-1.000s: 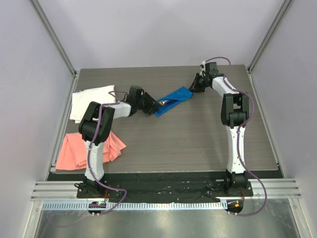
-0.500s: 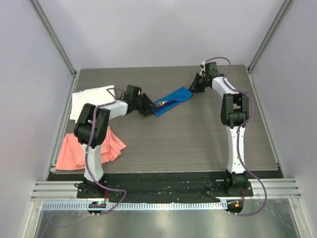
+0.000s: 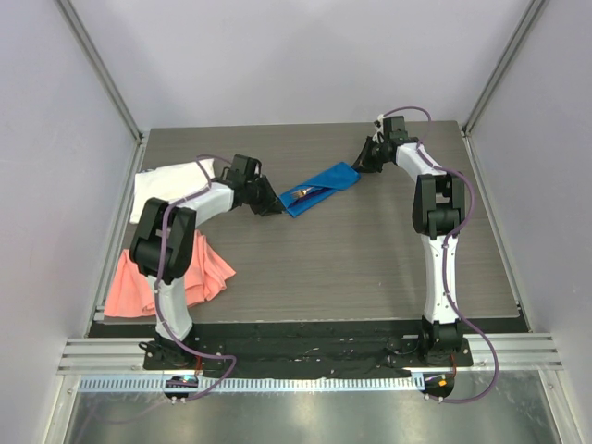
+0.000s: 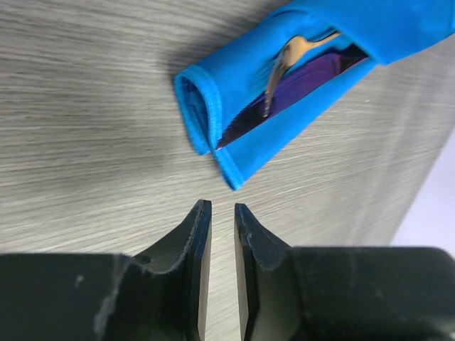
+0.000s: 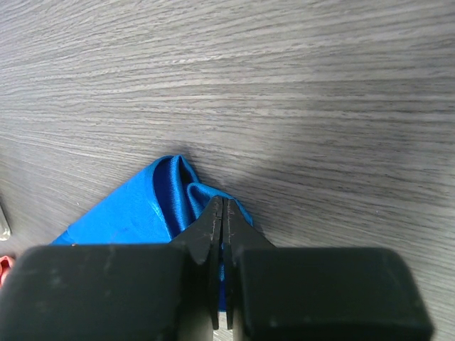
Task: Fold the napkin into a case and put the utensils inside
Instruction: Insert the knife into the folded napkin, then reset both arms
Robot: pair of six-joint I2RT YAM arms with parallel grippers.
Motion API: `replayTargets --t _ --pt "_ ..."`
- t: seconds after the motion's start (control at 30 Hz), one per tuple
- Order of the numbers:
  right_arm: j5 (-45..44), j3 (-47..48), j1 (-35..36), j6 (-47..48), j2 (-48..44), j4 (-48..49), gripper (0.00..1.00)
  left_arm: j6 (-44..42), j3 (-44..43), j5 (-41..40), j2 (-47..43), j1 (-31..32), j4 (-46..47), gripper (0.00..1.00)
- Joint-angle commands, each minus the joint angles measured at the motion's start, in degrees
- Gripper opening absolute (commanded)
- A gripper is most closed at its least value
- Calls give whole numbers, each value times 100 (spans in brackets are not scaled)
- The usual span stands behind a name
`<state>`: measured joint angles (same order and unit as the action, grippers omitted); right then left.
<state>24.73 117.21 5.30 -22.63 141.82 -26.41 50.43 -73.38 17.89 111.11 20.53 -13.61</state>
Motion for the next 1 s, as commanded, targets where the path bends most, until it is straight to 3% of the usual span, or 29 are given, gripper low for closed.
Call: replayTargets --t 0.0,0.13,0.3,0.53,0.63,0.8,0.87,0.9,0.97 --pt "-74 241 15 -22 -207 -101 8 -534 -28 -180 -493 -6 -152 23" --pt "-152 399 -46 -92 -321 -258 12 -745 122 -146 -827 29 -133 26" --pt "-433 926 -161 22 -488 -846 27 -1193 193 -31 -1249 231 -282 27" --pt "-2039 1033 -328 400 -1296 -1928 46 -1651 44 -92 -1820 916 -819 32" --pt "-2393 183 -258 374 -2138 -1991 49 -1704 96 -259 -2206 1338 -863 33" --pt "-2351 -2813 41 198 -4098 -1000 55 -1502 902 -646 -3015 2111 -180 37" --pt "-2237 -4000 320 84 -5056 -752 73 -1317 1281 -682 -3496 2392 129 38" --pt "-2001 -4335 427 14 -5346 -612 98 -1265 1631 -769 -3665 2498 400 38" --pt "-1701 -5363 760 -267 -6348 -366 100 -1054 2010 -831 -4034 2744 752 40"
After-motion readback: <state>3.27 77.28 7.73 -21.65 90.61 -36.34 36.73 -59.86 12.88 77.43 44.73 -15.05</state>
